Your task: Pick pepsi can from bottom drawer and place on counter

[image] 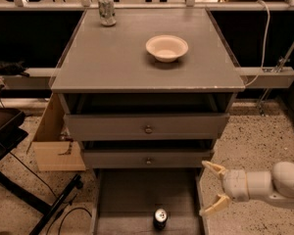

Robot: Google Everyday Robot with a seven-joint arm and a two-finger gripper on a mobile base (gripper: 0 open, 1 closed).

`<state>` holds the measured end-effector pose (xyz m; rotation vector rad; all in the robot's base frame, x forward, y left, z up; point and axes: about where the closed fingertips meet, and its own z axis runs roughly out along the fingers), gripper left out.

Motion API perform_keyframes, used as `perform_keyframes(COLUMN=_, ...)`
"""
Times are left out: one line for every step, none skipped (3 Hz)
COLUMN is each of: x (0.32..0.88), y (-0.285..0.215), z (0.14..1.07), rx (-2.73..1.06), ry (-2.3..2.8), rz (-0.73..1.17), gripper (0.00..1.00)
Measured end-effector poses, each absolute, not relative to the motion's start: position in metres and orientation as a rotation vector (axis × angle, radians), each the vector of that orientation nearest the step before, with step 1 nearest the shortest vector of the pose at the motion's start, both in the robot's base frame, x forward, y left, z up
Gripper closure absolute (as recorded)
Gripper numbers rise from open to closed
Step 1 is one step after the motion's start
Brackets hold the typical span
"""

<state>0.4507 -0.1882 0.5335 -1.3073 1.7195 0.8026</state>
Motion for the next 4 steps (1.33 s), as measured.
perform_keyframes(x=0.448, y=-0.191, z=0.466, rx=-1.329, ry=1.650, rz=0.821, gripper=0.00)
perform_keyframes(x=0.445, y=-0.193, z=0.415, rx=-1.331, ry=1.620, rz=0.831, gripper=0.00)
perform_keyframes(x=0.443, y=-0.190, z=0.409, rx=-1.322, ry=1.618, rz=0.845, gripper=0.00)
perform_keyframes(x=0.448, y=-0.177, z=0.391, rx=-1.333, ry=1.619, rz=0.886, gripper=0.00)
